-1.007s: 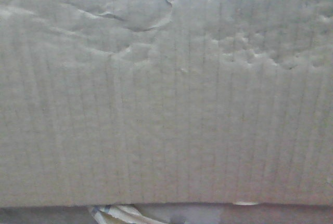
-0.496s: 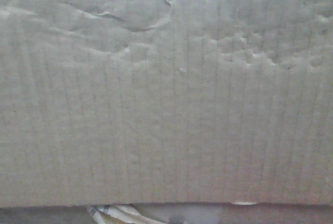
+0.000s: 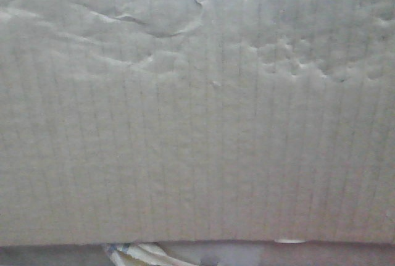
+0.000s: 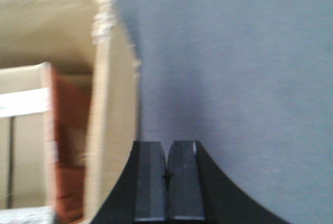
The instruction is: Stack two boxes on right shelf middle
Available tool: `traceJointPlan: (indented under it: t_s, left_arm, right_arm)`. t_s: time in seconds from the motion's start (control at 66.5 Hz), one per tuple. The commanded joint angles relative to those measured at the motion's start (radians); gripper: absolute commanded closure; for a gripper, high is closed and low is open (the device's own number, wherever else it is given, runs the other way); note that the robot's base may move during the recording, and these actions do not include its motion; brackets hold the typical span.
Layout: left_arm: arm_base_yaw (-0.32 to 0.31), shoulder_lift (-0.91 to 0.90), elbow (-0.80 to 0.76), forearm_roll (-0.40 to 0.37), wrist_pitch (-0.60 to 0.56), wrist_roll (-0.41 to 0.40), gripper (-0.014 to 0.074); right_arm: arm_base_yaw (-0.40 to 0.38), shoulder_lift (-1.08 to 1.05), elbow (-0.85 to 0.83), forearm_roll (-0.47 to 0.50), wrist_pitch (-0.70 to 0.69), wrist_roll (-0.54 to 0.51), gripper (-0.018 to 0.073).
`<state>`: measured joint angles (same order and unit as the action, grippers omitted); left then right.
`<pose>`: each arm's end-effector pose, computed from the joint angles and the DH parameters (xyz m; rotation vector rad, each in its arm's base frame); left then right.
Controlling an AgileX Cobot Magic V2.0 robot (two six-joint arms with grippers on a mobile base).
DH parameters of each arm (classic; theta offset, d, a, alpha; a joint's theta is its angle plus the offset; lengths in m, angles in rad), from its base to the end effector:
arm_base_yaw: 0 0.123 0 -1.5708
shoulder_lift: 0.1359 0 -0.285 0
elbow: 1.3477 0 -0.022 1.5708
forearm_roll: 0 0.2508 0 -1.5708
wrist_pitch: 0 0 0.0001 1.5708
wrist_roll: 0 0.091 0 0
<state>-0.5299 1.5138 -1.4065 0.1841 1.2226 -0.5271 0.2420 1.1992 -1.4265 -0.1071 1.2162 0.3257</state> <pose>0.2693 -0.1396 0.3393 0.0513 2.7669 -0.0112 0.2171 0.0442 0.4276 0.1004 2.4652 0.1058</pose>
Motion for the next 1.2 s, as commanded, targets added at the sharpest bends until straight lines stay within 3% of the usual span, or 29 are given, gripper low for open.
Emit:
traceJointPlan:
  t_s: [0.0,0.165,0.241,0.316,0.421,0.481,0.827,1.188]
  left_arm:
    - [0.0,-0.011,-0.004,0.007,-0.002,0.0,0.0247]
    - [0.0,-0.011,-0.004,0.009,-0.002,0.0,0.0247]
    - [0.0,-0.011,-0.004,0.009,-0.002,0.0,0.0247]
    - [0.0,-0.011,-0.004,0.011,-0.002,0.0,0.0247]
    - [0.0,-0.011,-0.004,0.013,-0.002,0.0,0.0247]
    - [0.0,-0.011,-0.004,0.017,-0.002,0.0,0.0247]
    - [0.0,-0.011,-0.004,0.032,-0.002,0.0,0.0247]
    - [0.0,-0.011,-0.004,0.032,-0.002,0.0,0.0247]
  right_arm:
    - [0.058,0.04,-0.009,-0.023,0.005,0.044,0.0692]
    - [0.111,0.104,-0.009,-0.026,0.005,0.055,0.0686]
    - [0.118,0.125,-0.009,-0.026,0.005,0.055,0.0636]
    - [0.118,0.143,-0.008,-0.026,0.005,0.055,0.0522]
    - [0.118,0.162,-0.004,-0.026,0.005,0.055,0.0288]
    - [0.118,0.168,0.003,-0.026,0.005,0.055,0.0213]
    - [0.118,0.198,0.114,-0.004,0.005,0.103,0.0213]
    - [0.118,0.212,0.114,0.015,0.005,0.103,0.0365]
